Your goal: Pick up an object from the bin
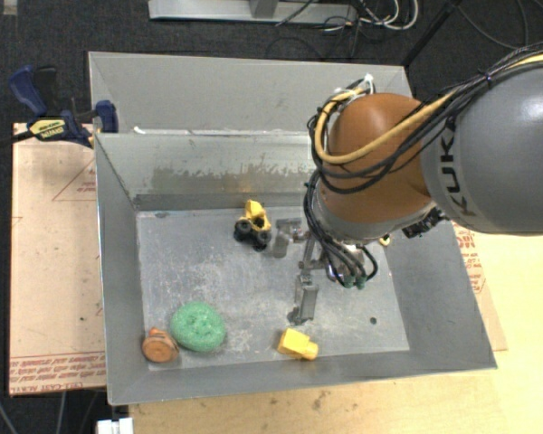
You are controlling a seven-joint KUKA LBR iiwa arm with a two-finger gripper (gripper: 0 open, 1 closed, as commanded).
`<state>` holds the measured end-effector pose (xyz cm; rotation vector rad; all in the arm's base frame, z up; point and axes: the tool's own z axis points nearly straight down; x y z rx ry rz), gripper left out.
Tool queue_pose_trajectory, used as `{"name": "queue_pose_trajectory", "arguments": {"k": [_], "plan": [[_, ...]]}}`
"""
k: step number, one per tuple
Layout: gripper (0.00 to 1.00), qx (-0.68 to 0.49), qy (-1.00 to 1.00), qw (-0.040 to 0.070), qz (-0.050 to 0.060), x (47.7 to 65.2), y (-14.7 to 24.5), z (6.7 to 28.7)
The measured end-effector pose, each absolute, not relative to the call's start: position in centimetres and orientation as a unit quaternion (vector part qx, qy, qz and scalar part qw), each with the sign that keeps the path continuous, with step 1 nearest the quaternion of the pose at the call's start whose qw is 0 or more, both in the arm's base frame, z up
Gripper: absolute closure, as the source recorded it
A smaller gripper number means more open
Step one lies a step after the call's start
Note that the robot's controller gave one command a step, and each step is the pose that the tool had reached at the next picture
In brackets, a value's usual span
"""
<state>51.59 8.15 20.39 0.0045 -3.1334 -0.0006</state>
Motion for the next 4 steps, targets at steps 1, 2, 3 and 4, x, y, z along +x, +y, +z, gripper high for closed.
{"name": "queue_pose_trajectory", "arguments": {"k": [1, 2, 3, 4], "plan": [[0.00, 0.000, -1.000, 0.000, -0.001, 51.8, 8.1, 20.8], [0.00, -0.007, -1.000, -0.004, -0.001, 52.2, 11.3, 16.4], [0.00, 0.013, -1.000, -0.001, -0.001, 50.8, 14.4, 11.9], [0.00, 0.022, -1.000, 0.000, -0.001, 50.3, 15.2, 10.8]]}}
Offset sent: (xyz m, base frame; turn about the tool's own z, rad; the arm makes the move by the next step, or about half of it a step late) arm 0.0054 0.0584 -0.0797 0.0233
